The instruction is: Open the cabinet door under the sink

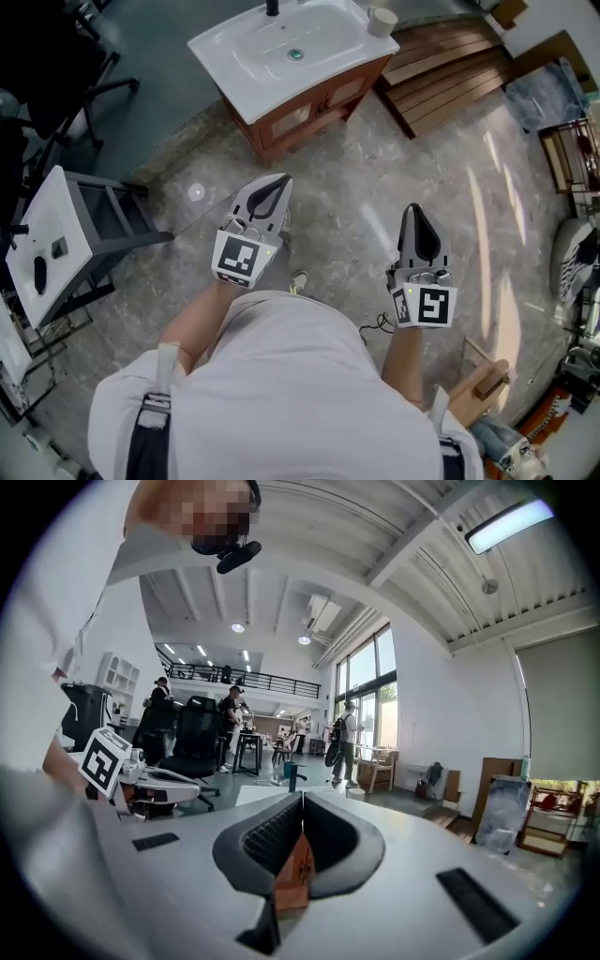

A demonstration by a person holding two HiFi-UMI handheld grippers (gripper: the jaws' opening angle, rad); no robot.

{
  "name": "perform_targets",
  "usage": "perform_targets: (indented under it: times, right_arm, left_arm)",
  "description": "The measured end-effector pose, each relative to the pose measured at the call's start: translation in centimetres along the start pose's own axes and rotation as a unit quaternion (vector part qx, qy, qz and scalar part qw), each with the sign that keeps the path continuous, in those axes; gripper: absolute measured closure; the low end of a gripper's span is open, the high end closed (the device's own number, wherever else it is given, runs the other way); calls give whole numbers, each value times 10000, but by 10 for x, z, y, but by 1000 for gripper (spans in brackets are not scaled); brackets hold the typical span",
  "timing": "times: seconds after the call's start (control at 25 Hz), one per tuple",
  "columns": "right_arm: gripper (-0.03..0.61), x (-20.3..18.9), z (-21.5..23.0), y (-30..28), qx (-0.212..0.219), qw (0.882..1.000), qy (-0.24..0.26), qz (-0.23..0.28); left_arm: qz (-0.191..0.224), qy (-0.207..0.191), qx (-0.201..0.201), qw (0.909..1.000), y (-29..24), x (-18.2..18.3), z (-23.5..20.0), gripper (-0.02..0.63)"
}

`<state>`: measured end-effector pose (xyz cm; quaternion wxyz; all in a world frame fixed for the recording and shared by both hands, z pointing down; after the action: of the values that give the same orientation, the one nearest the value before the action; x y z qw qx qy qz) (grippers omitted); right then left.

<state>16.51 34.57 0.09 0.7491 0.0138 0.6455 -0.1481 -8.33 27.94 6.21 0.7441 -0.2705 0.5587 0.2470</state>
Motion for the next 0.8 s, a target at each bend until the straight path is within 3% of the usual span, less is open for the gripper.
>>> perform_targets:
  times: [0.28,0.4,0.8]
  right_arm:
    - [546,45,8,-122,200,9995,253,19]
    - [546,58,3,-157,165,9994,308,58]
    - [546,65,17,-206,193,9994,277,-56]
  left_arm:
    - [-35,33,144,9999,-78,-19,-97,600]
    - [-113,93,30,9999,-98,-29,-125,600]
    - [-151,182,-316,9992,-162,-37,-138,600]
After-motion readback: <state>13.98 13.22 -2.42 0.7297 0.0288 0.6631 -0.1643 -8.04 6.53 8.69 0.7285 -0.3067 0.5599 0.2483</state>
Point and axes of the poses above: the fingertips, and each gripper's own axes: y backward along the fingers, z to its right, x out of its top, the point moved 6 cm from there along y, backward along the fingers, and after that the axes turned 15 degrees about -y, right-handed, at the moved point
